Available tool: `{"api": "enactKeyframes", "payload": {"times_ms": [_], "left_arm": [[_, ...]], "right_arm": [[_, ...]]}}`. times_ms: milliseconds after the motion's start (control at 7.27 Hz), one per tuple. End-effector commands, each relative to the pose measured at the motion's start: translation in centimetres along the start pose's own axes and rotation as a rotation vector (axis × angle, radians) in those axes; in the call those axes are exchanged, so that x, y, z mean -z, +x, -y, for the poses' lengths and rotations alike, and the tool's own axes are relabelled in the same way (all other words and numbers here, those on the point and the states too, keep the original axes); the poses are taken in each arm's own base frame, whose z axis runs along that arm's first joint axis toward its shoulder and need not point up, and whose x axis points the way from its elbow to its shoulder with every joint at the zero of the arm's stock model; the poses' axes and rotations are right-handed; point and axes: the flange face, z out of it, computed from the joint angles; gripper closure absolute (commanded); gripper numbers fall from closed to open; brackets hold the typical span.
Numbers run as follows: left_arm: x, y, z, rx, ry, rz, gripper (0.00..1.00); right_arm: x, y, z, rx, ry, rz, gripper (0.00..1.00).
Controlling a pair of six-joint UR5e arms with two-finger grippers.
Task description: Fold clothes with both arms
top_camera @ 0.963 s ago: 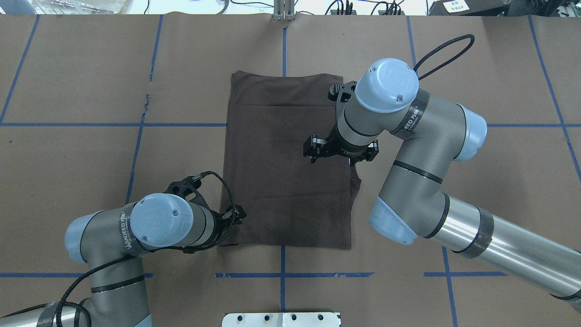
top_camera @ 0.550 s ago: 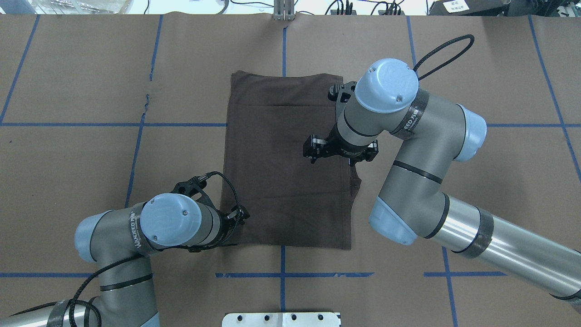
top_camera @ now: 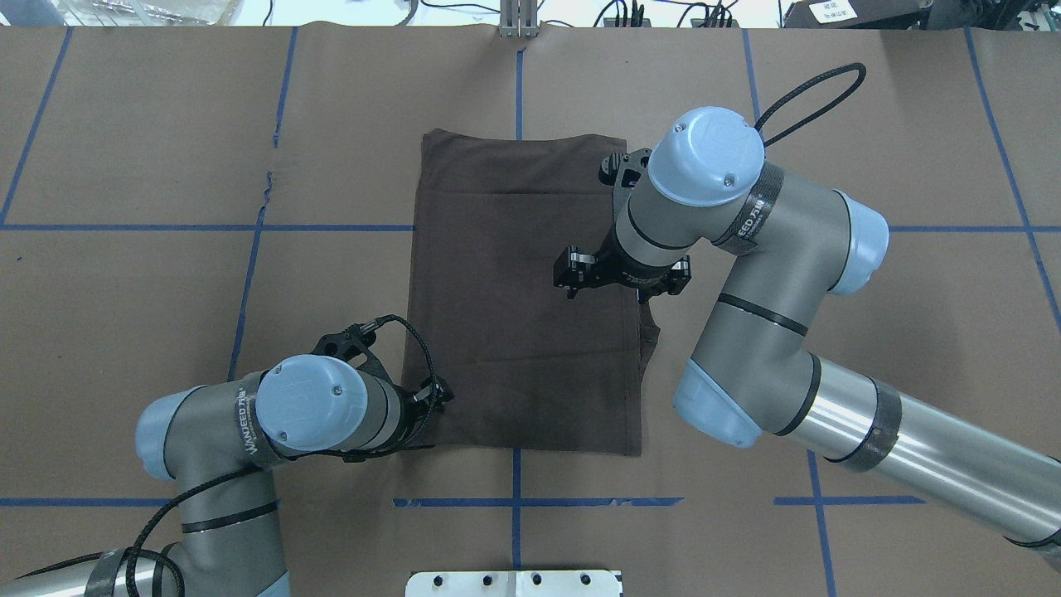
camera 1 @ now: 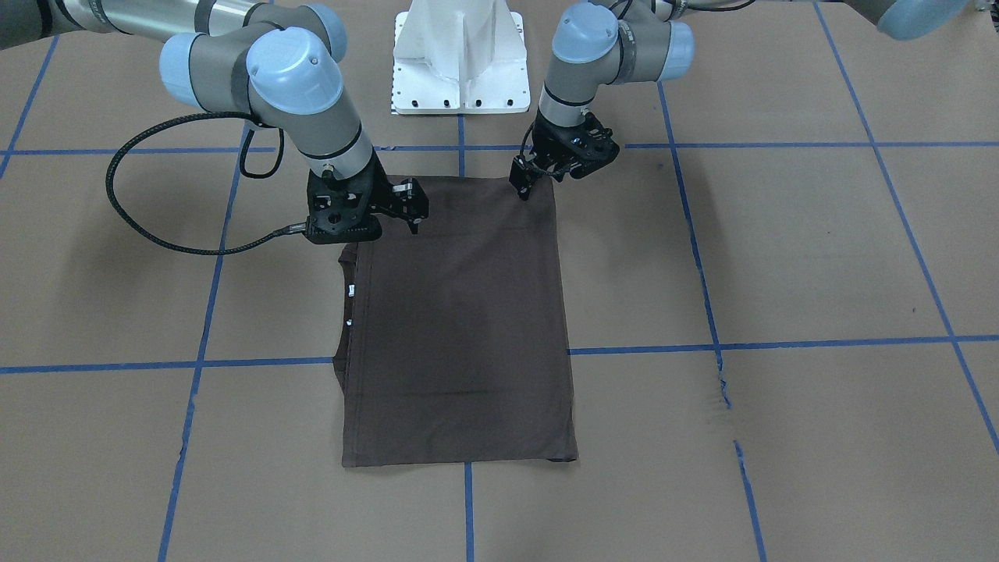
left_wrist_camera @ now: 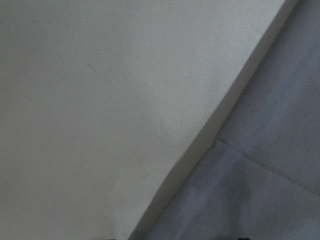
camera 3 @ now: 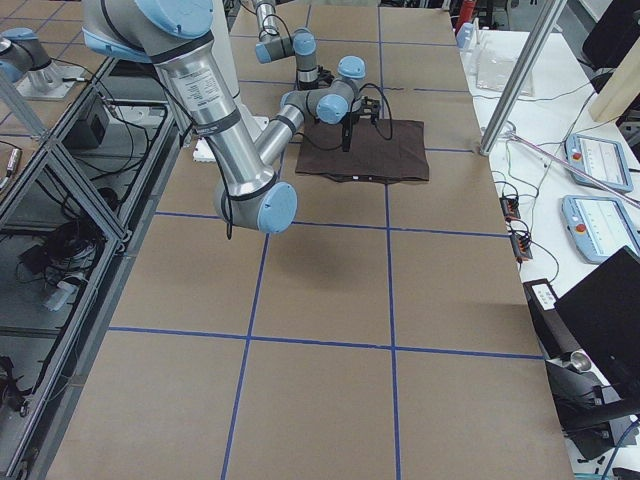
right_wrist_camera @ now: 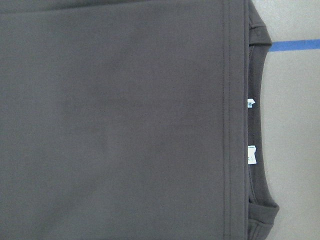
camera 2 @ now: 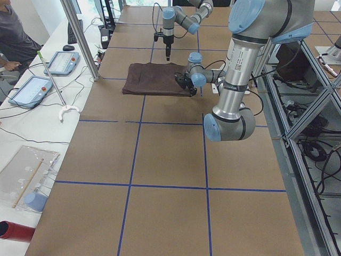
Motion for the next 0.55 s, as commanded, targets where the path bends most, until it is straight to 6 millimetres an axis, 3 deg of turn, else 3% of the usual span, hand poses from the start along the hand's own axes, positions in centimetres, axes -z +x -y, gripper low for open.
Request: {"api": "enactKeyframes", "payload": {"times_ms": [0,413], "left_arm": [[0.02,0.03,-0.06,0.0,-0.002,0.0,0.18],[-0.1,-0.15,-0.07,0.001,-0.002,0.003,0.41]], "right_arm": [[0.12,0.13,0.11,0.0,0.001,0.001,0.0],[0.11,0.2,0.21,0.002,0.001,-0.001,0.0]]}}
